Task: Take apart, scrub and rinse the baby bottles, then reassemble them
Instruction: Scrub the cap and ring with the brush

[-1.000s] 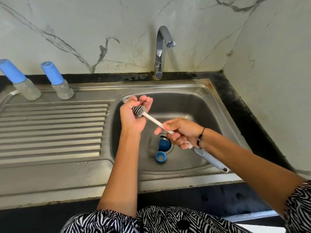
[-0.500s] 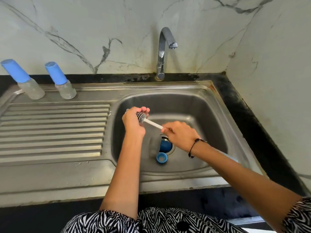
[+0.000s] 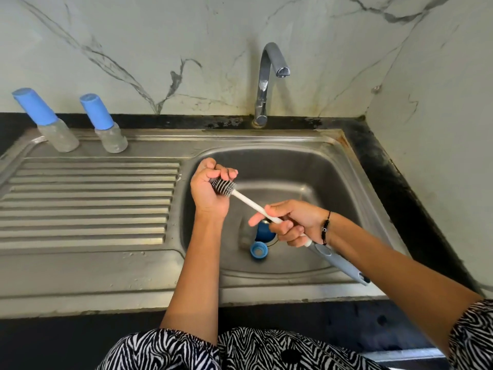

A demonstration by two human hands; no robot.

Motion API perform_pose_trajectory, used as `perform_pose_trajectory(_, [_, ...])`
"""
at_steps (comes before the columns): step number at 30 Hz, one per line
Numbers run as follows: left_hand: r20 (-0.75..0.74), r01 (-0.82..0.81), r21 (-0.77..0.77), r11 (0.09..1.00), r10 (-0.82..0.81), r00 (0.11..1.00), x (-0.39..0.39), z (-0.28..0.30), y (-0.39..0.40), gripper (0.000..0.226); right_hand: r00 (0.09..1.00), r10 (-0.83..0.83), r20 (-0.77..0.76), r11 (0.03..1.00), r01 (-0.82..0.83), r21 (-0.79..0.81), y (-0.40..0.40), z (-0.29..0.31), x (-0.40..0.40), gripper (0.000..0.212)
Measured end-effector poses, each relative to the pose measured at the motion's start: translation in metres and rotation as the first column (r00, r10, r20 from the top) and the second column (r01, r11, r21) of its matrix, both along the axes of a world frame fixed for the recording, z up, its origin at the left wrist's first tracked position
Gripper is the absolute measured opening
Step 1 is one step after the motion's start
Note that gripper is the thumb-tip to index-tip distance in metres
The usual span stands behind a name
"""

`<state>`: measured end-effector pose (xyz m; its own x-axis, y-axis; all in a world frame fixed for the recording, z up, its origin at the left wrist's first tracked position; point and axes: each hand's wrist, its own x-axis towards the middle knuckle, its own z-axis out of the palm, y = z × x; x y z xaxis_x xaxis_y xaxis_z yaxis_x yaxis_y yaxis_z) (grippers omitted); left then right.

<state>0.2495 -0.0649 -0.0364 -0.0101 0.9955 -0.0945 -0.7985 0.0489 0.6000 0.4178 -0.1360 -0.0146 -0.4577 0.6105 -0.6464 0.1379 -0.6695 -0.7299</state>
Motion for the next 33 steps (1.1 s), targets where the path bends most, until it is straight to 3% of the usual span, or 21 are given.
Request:
perform_pose_trajectory(3, [0.043, -0.096, -0.158, 0.983, 0.104, 0.994, 0.000, -0.010, 0.009, 0.024, 0.936, -0.122, 0.331, 0.949, 0.013, 0.314, 0.000, 0.003, -0.013, 0.029])
perform_pose_trajectory(5, [0.033, -0.124, -0.227, 0.966, 0.135, 0.990, -0.001, -0.014, 0.015, 0.023, 0.736, -0.232, 0.636, 0.762, -0.269, 0.589, -0.005, 0.005, -0.021, 0.027])
perform_pose_trajectory(7, [0.002, -0.115, -0.253, 0.961, 0.119, 0.993, -0.002, -0.011, 0.016, 0.019, 0.493, -0.335, 0.803, 0.583, -0.562, 0.588, -0.011, 0.004, -0.025, 0.029])
perform_pose_trajectory(10, [-0.052, -0.111, -0.310, 0.944, 0.100, 0.994, -0.002, -0.003, 0.017, 0.026, 0.252, -0.582, 0.773, 0.342, -0.787, 0.514, -0.019, 0.000, -0.023, 0.041])
perform_pose_trajectory(13, [-0.090, -0.117, -0.404, 0.907, 0.088, 0.992, -0.003, -0.007, 0.020, 0.024, 0.195, -0.767, 0.612, 0.126, -0.888, 0.442, -0.016, -0.013, -0.019, 0.044])
perform_pose_trajectory(15, [-0.125, -0.095, -0.431, 0.897, 0.045, 0.991, 0.000, -0.011, 0.020, 0.018, 0.198, -0.806, 0.557, 0.074, -0.901, 0.427, -0.010, -0.017, -0.015, 0.042])
perform_pose_trajectory(17, [-0.134, -0.060, -0.394, 0.917, 0.007, 0.991, 0.005, -0.011, 0.018, 0.010, 0.180, -0.767, 0.616, 0.148, -0.885, 0.442, -0.007, -0.011, -0.017, 0.033])
perform_pose_trajectory(19, [-0.114, -0.019, -0.321, 0.947, -0.019, 0.993, 0.009, -0.009, 0.017, 0.009, 0.247, -0.579, 0.777, 0.379, -0.762, 0.525, -0.004, -0.002, -0.021, 0.026])
perform_pose_trajectory(20, [-0.096, 0.004, -0.288, 0.957, -0.033, 0.995, 0.009, -0.009, 0.017, 0.011, 0.407, -0.427, 0.807, 0.529, -0.611, 0.588, -0.002, 0.001, -0.021, 0.024])
perform_pose_trajectory(22, [-0.034, 0.045, -0.240, 0.970, -0.055, 0.998, 0.008, -0.007, 0.014, 0.015, 0.790, -0.235, 0.567, 0.804, -0.170, 0.570, 0.007, 0.000, -0.015, 0.024])
perform_pose_trajectory(23, [0.004, 0.059, -0.221, 0.973, -0.060, 0.998, 0.008, -0.007, 0.012, 0.016, 0.896, -0.196, 0.399, 0.899, 0.001, 0.439, 0.008, 0.002, -0.010, 0.024])
perform_pose_trajectory(24, [0.031, 0.062, -0.210, 0.976, -0.056, 0.998, 0.008, -0.008, 0.011, 0.017, 0.946, -0.156, 0.285, 0.949, 0.063, 0.308, 0.009, 0.003, -0.003, 0.025])
perform_pose_trajectory(26, [0.029, 0.052, -0.223, 0.973, -0.047, 0.998, 0.010, -0.012, 0.009, 0.018, 0.967, -0.061, 0.247, 0.985, 0.018, 0.171, 0.011, 0.005, 0.010, 0.029])
perform_pose_trajectory(28, [-0.071, 0.024, -0.293, 0.956, -0.046, 0.996, 0.015, -0.019, 0.011, 0.018, 0.940, -0.010, 0.342, 0.984, -0.050, 0.168, 0.013, 0.006, 0.015, 0.030])
perform_pose_trajectory(31, [-0.307, -0.067, -0.485, 0.872, -0.099, 0.947, 0.019, -0.034, 0.015, 0.017, 0.837, -0.024, 0.546, 0.958, -0.136, 0.251, 0.017, 0.006, 0.018, 0.025])
perform_pose_trajectory(33, [-0.478, -0.131, -0.565, 0.814, -0.193, 0.857, 0.014, -0.046, 0.019, 0.019, 0.735, -0.038, 0.677, 0.931, -0.221, 0.291, 0.017, 0.003, 0.024, 0.023])
